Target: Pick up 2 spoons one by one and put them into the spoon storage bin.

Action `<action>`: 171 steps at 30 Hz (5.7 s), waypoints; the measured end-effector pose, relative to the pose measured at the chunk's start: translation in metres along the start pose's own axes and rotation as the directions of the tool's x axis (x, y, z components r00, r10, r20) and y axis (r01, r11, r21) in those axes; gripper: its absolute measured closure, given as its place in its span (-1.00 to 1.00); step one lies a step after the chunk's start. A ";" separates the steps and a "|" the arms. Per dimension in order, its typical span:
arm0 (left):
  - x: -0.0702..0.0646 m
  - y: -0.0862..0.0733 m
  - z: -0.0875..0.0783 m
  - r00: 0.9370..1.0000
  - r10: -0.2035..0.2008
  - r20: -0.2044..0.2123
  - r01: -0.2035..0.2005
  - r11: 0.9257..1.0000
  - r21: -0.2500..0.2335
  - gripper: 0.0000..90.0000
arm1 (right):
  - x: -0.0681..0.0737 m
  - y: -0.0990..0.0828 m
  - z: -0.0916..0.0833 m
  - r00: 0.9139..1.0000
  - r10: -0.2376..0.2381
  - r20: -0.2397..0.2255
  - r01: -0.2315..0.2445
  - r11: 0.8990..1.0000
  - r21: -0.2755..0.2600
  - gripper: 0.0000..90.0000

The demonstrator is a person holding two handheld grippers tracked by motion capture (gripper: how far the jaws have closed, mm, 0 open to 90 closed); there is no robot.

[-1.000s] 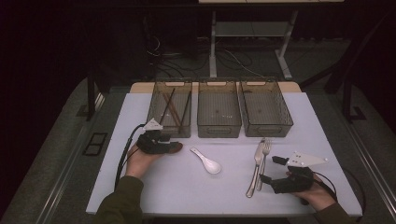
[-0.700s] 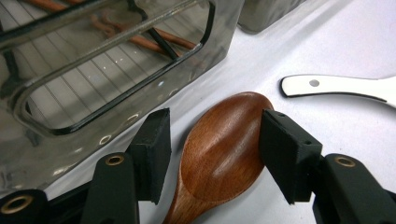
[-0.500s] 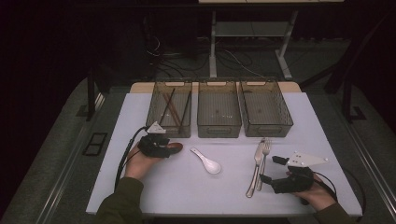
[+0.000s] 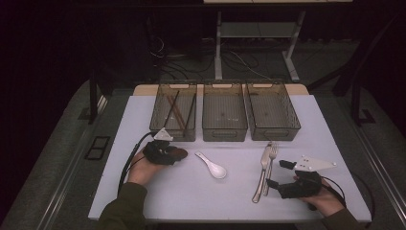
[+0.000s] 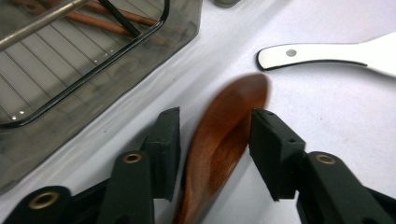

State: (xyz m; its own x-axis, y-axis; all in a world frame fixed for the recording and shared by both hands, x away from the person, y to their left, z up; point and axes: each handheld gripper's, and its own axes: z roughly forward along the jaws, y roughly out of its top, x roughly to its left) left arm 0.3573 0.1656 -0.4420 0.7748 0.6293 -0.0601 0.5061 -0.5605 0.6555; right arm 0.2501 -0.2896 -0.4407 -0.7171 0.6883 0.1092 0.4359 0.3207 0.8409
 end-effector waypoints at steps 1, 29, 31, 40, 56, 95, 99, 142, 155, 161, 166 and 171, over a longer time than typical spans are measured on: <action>0.000 0.000 0.000 1.000 0.011 -0.007 -0.010 1.000 0.002 0.25 | 0.000 0.000 0.000 1.000 0.000 -0.002 0.000 1.000 -0.002 -0.72; 0.000 0.001 -0.006 0.999 -0.030 0.026 0.029 0.999 0.012 0.79 | 0.000 0.000 0.000 1.000 -0.016 -0.006 0.016 1.000 -0.002 -0.72; 0.001 0.001 -0.007 0.998 -0.047 0.029 0.047 0.999 0.005 0.79 | 0.000 0.000 0.000 1.000 -0.016 -0.006 0.016 1.000 -0.002 -0.72; -0.001 0.005 -0.015 0.997 -0.066 0.037 0.068 0.996 -0.052 0.80 | 0.001 0.000 0.000 1.000 -0.017 -0.009 0.017 1.000 0.002 -0.72; -0.012 0.019 -0.021 0.997 -0.052 0.050 0.058 0.992 -0.110 0.79 | 0.001 0.001 -0.001 1.000 -0.010 -0.006 0.010 1.000 -0.005 -0.72; -0.030 0.120 -0.005 0.991 -0.012 0.130 0.040 0.977 -0.207 0.79 | 0.001 0.000 -0.002 1.000 0.010 0.006 -0.010 1.000 -0.006 -0.72; -0.032 0.130 0.001 0.990 -0.009 0.143 0.040 0.975 -0.217 0.79 | 0.002 0.000 -0.002 1.000 0.009 0.004 -0.009 1.000 -0.009 -0.72; -0.011 0.229 0.069 0.997 -0.041 0.070 0.057 0.966 -0.252 0.79 | 0.002 0.001 -0.004 0.999 0.023 -0.027 -0.024 0.999 -0.026 -0.72; -0.010 0.229 0.094 0.997 -0.068 0.043 0.077 0.963 -0.258 0.44 | 0.002 0.002 -0.004 0.999 0.017 -0.032 -0.018 0.999 -0.026 -0.72; -0.014 0.229 0.093 0.997 -0.047 0.058 0.060 0.968 -0.244 0.14 | 0.001 0.002 -0.004 0.999 0.021 -0.032 -0.021 0.999 -0.027 -0.72; -0.019 0.224 0.086 0.995 -0.034 0.094 0.057 0.966 -0.253 -0.02 | 0.001 0.002 -0.004 0.999 0.019 -0.031 -0.020 0.999 -0.026 -0.72; -0.025 0.214 0.075 0.994 -0.003 0.110 0.031 0.967 -0.254 -0.11 | -0.001 0.001 -0.004 1.000 0.012 -0.029 -0.013 1.000 -0.023 -0.72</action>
State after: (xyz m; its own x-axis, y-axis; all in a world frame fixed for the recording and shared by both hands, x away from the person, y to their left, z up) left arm 0.4742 -0.0104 -0.3565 0.8104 0.5678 -0.1444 0.4168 -0.3855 0.8232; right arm 0.2491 -0.2922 -0.4381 -0.7273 0.6730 0.1349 0.4327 0.2970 0.8512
